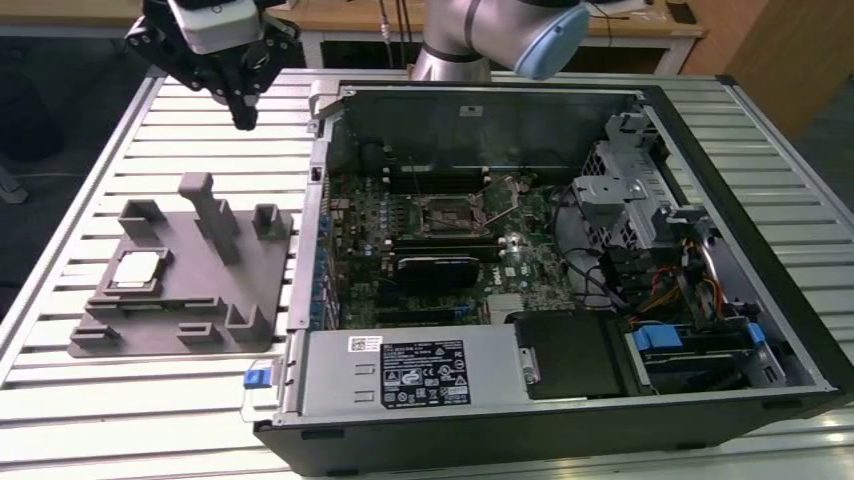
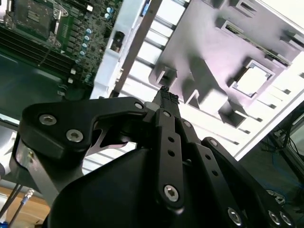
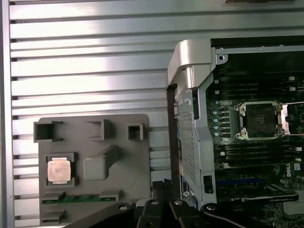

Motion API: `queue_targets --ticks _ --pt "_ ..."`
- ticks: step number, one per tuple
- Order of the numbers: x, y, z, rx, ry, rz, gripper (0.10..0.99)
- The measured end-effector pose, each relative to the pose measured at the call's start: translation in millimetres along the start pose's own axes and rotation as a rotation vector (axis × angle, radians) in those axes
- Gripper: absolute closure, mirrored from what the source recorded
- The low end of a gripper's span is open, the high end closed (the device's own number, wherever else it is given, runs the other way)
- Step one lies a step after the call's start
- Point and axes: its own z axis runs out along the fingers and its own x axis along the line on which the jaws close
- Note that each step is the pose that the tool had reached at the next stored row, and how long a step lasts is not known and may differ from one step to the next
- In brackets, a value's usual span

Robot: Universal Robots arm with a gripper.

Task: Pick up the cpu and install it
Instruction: 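Reach for the cpu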

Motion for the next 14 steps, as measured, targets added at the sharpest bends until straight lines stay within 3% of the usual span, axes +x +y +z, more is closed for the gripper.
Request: queue_targets --ticks 14 --pt "33.0 -2.6 1.4 0.0 0.0 0.0 0.98"
